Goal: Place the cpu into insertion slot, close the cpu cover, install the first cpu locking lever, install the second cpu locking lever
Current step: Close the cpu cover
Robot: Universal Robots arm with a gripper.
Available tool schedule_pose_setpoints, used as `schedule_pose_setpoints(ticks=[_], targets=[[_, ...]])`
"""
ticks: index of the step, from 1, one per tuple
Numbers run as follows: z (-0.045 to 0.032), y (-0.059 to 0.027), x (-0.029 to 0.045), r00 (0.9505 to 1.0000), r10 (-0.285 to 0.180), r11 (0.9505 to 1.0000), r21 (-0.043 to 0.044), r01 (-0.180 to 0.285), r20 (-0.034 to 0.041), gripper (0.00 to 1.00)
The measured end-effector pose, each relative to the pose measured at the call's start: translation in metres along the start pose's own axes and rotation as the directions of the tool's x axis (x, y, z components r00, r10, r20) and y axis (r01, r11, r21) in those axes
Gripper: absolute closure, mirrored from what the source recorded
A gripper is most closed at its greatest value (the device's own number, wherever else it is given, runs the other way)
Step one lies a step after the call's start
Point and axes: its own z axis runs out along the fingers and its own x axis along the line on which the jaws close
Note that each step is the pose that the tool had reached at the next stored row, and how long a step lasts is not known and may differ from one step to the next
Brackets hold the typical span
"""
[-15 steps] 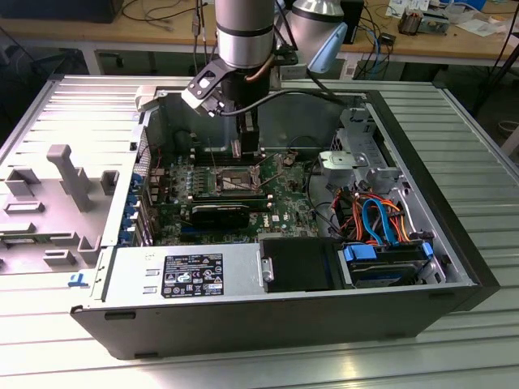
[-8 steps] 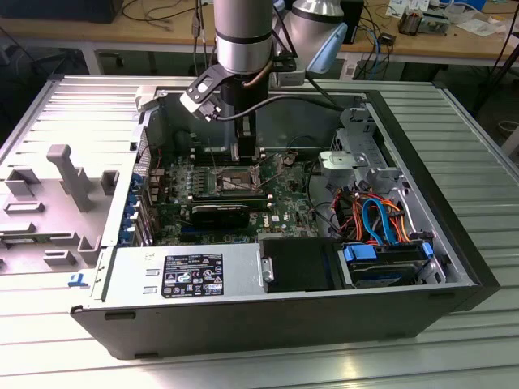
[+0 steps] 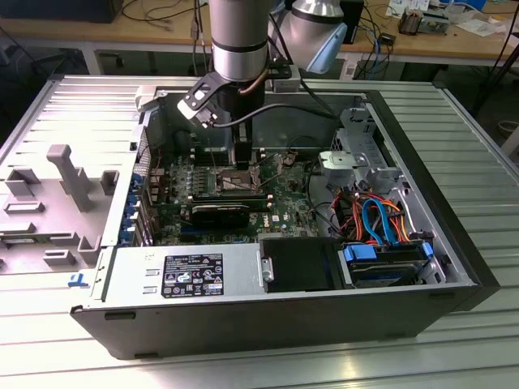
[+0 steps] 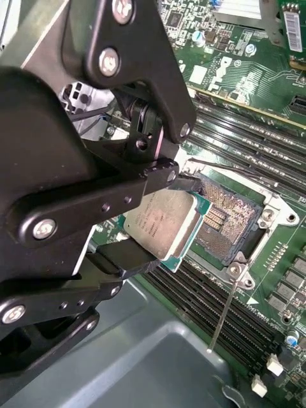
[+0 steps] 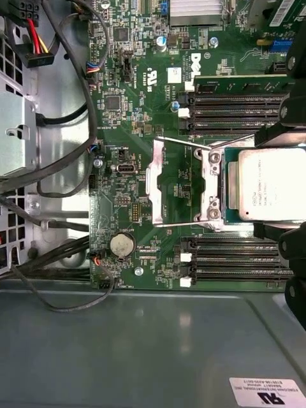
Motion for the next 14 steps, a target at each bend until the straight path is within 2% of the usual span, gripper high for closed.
schedule_pose_setpoints(ticks=[14], targets=[[0.0037,-0.0004,-0.0001,1.0,0.0,1.0,0.0,0.0,0.0001,0.45]])
